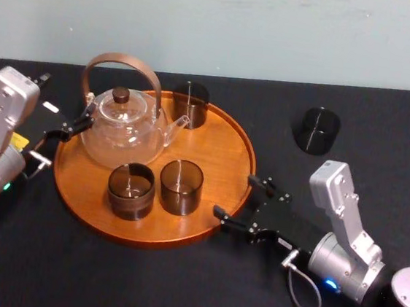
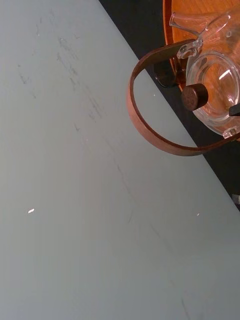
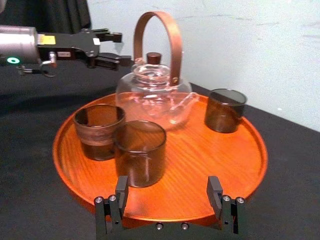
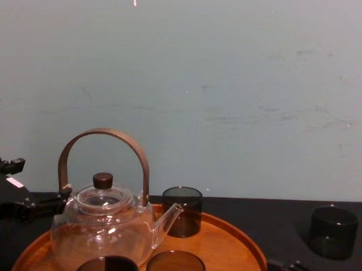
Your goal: Pick up the glass from the table and place it on the tray.
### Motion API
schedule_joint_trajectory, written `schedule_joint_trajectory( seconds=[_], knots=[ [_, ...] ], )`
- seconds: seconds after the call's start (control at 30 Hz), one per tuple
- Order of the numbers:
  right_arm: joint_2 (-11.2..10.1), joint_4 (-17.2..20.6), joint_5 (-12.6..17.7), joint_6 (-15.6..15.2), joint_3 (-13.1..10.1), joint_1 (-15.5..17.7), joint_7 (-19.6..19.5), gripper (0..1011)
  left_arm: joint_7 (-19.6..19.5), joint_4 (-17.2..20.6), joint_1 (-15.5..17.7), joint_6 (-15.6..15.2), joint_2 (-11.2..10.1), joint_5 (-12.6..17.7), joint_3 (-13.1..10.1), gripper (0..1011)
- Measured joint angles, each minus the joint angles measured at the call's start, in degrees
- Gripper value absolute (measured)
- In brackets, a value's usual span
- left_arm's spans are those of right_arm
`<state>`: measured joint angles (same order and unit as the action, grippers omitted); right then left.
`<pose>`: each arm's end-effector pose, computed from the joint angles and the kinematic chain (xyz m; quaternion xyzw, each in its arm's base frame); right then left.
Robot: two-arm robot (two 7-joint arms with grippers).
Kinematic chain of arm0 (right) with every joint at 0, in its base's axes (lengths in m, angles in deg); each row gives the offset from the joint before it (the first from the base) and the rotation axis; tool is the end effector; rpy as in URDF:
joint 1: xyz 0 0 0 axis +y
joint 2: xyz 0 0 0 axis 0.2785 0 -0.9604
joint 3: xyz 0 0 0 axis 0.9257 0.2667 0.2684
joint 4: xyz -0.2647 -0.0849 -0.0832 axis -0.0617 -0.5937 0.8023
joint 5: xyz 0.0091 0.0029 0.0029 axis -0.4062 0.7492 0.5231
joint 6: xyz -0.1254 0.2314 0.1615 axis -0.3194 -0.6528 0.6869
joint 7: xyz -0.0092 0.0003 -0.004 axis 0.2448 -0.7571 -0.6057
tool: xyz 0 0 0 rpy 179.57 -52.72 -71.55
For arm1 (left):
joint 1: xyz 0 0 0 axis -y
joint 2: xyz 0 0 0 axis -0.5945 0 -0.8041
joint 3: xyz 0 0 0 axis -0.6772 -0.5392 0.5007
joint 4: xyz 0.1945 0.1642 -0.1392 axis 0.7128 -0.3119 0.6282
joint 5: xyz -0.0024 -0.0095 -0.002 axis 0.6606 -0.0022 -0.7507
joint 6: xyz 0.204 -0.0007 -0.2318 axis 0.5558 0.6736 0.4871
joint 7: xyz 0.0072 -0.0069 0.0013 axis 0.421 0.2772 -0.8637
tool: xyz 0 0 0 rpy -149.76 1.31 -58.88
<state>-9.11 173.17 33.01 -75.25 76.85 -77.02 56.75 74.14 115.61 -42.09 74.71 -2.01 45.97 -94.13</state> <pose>0.3158 -0.0106 -0.3364 -0.0910 0.0016 -0.3578 0.9293 0.3581 0.0826 -0.3022 0.1414 -0.1324 0.5800 0.7913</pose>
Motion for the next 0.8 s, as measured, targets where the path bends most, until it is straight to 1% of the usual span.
schedule_joint_trajectory(
  seconds=[0.13, 0.3, 0.33, 0.5, 0.53, 0.6, 0.63, 0.8],
  knots=[
    [-0.3, 0.9, -0.6, -0.2, -0.8, 0.4, -0.9, 1002, 0.0, 0.0, 0.0, 0.0, 0.0, 0.0, 0.0, 1009],
    [-1.1, 2.6, -0.7, -0.5, -3.2, 1.6, -2.1, 1002, 0.0, 0.0, 0.0, 0.0, 0.0, 0.0, 0.0, 1009],
    [-1.4, 3.0, -0.3, -0.5, -4.2, 2.0, -2.2, 1002, 0.0, 0.0, 0.0, 0.0, 0.0, 0.0, 0.0, 1009],
    [-2.2, 3.7, 1.4, -0.1, -7.3, 3.3, -2.6, 1002, 0.0, 0.0, 0.0, 0.0, 0.0, 0.0, 0.0, 1010],
    [-2.5, 3.9, 1.9, 0.2, -8.4, 3.9, -2.8, 1002, 0.0, 0.0, 0.0, 0.0, 0.0, 0.0, 0.0, 1009],
    [-2.8, 4.0, 2.4, 0.5, -9.5, 4.4, -3.0, 1002, 0.0, 0.0, 0.0, 0.0, 0.0, 0.0, 0.0, 1009],
    [-3.0, 4.1, 2.8, 0.7, -10.5, 4.8, -3.2, 1002, 0.0, 0.0, 0.0, 0.0, 0.0, 0.0, 0.0, 1010],
    [-3.1, 3.6, 4.2, 1.3, -12.9, 5.6, -3.3, 1002, 0.0, 0.0, 0.0, 0.0, 0.0, 0.0, 0.0, 1010]
  ],
)
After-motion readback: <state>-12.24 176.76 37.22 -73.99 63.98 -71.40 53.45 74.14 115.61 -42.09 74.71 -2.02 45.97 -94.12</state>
